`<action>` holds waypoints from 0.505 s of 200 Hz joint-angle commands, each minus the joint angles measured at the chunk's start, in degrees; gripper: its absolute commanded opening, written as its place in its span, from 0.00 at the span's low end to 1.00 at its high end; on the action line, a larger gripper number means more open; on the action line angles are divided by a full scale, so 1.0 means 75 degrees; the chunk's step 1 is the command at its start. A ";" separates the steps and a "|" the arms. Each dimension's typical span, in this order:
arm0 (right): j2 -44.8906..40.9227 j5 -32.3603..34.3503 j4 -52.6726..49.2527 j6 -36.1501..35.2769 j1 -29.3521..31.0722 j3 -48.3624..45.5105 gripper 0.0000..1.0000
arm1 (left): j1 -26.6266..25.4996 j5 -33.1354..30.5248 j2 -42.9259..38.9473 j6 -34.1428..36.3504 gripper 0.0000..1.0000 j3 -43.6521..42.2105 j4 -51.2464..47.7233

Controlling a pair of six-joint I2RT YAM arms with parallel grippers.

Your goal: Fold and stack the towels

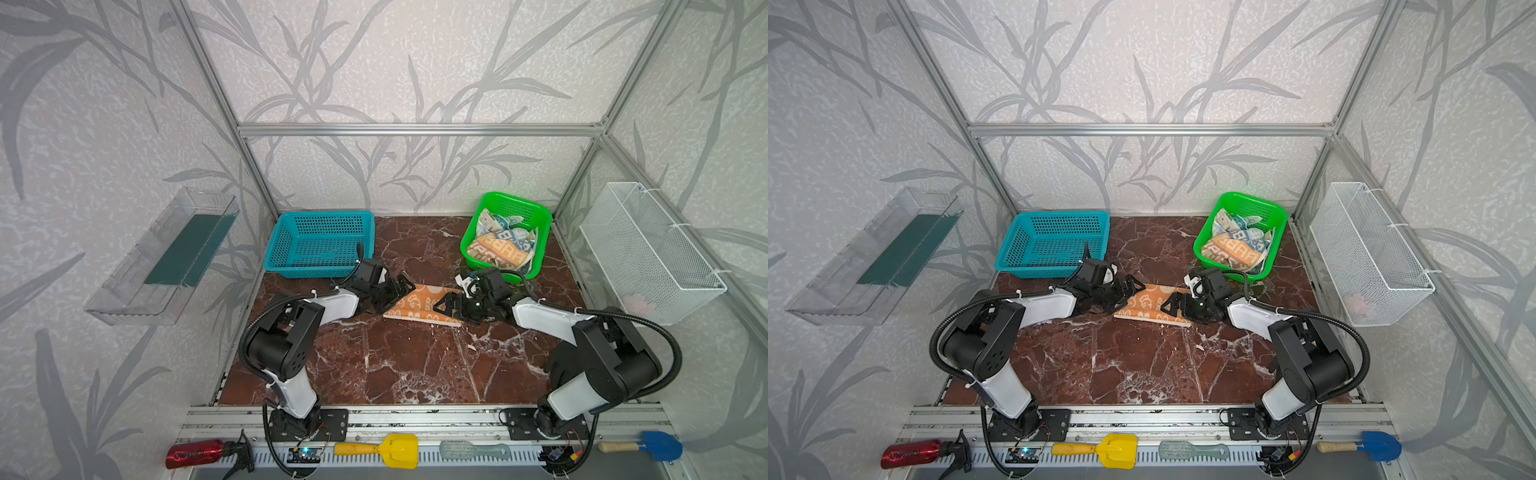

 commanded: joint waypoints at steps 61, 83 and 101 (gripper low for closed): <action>0.0355 -0.0136 0.0145 -0.0545 -0.0441 -0.0480 0.99 | -0.0080 -0.0405 -0.0582 0.0481 0.99 -0.0721 -0.0779; 0.0283 -0.0003 -0.0423 -0.0938 -0.0448 -0.0167 0.99 | -0.0195 -0.0551 -0.1158 0.0570 0.99 -0.0654 -0.1178; -0.0014 -0.0118 -0.0850 -0.1227 -0.0453 0.0118 0.99 | -0.0201 -0.0928 -0.1814 0.0971 0.99 -0.0283 -0.2099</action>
